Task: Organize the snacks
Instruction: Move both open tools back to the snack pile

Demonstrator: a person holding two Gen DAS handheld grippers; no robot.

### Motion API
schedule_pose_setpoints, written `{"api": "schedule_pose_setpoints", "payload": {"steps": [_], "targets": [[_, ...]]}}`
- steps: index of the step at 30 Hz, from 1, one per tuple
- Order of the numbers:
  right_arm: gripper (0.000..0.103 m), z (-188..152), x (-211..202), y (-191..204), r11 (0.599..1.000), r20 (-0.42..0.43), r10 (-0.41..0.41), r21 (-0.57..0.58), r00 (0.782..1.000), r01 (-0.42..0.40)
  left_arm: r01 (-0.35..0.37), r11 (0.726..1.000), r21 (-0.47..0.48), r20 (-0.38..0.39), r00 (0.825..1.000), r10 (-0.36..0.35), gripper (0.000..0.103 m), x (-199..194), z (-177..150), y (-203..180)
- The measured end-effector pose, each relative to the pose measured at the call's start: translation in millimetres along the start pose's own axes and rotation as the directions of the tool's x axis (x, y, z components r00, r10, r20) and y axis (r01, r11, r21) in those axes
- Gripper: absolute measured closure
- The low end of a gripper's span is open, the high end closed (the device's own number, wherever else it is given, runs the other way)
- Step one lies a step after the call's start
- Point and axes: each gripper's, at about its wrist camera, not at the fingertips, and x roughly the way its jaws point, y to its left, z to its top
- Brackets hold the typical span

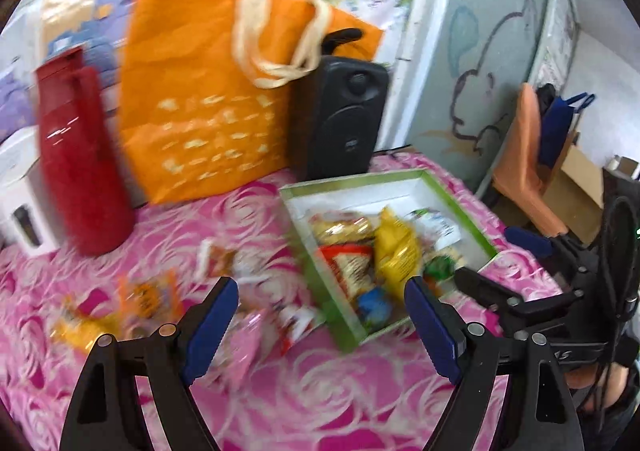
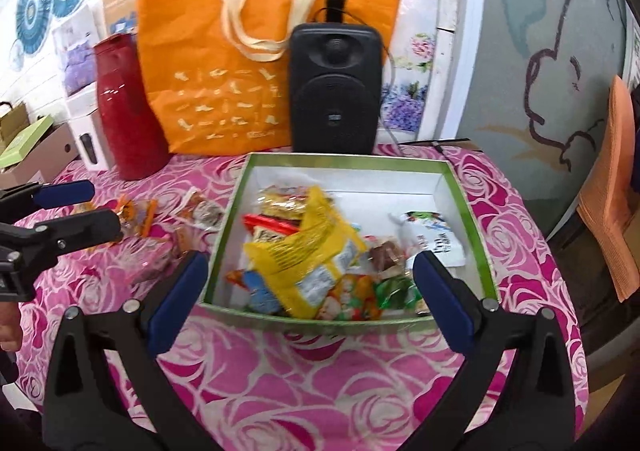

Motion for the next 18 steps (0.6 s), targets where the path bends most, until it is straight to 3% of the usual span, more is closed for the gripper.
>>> {"api": "schedule_pose_setpoints", "payload": {"steps": [6, 11, 16, 18], "targets": [[0.001, -18, 11, 54, 0.992, -0.066, 0.104, -0.07, 0.992, -0.108, -0.097, 0.989, -0.112, -0.049, 0.995, 0.092, 0.016, -17, -51, 63], [0.001, -32, 34, 103, 0.969, -0.143, 0.198, -0.121, 0.97, -0.216, -0.167, 0.962, -0.215, -0.095, 0.984, 0.149, 0.016, -26, -89, 119], [0.001, -33, 63, 144, 0.945, -0.208, 0.272, -0.124, 0.94, -0.301, -0.201, 0.934, -0.294, -0.101, 0.979, 0.178, 0.016, -40, -106, 158], [0.001, -29, 74, 154, 0.945, -0.21, 0.271, -0.13, 0.94, -0.301, -0.212, 0.925, -0.314, -0.104, 0.977, 0.188, 0.016, -42, -108, 169]]}}
